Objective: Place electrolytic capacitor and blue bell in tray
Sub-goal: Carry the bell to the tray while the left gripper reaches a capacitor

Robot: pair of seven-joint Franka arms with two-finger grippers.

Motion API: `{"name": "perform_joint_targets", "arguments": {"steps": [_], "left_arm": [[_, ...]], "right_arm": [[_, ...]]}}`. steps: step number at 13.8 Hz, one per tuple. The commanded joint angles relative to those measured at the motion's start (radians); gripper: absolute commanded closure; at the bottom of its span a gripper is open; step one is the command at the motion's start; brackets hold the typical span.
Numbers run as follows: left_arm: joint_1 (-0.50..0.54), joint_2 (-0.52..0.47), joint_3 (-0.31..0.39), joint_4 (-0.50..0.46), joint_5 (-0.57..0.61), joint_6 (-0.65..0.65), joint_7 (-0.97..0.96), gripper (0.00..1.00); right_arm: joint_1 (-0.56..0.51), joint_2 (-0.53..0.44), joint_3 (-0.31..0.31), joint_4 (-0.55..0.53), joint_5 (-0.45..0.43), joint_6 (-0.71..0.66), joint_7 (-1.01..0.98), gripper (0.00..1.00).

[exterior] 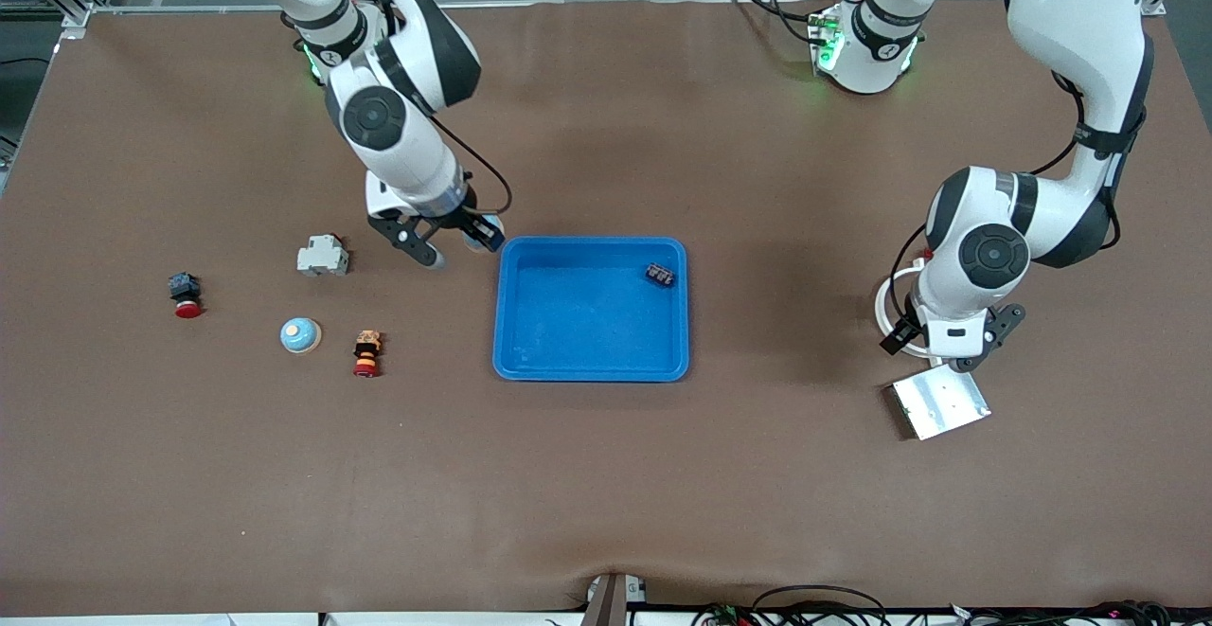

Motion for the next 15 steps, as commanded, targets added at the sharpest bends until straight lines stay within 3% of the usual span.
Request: {"name": "perform_joint_targets", "arguments": {"steps": [1,6,11,13,15], "left_arm": [[0.053,-0.006,-0.012,-0.058,0.043,0.066,0.065,0.00],[0.087,-0.009,-0.012,-0.102,0.070,0.085,0.104,0.03],[0.122,-0.008,-0.013,-0.133,0.104,0.106,0.117,0.16],[0.124,-0.002,-0.013,-0.157,0.104,0.157,0.117,0.25],[0.125,0.004,-0.013,-0.161,0.104,0.166,0.117,0.42]], "right_arm": [[0.037,0.117,-0.014,0.078,0.006,0.059,0.069,1.00],[0.083,0.255,-0.017,0.184,0.003,0.083,0.153,1.00],[0.115,0.357,-0.023,0.270,-0.026,0.084,0.219,1.00],[0.123,0.390,-0.021,0.302,-0.060,0.083,0.264,1.00],[0.137,0.417,-0.023,0.311,-0.077,0.084,0.291,1.00]]}}
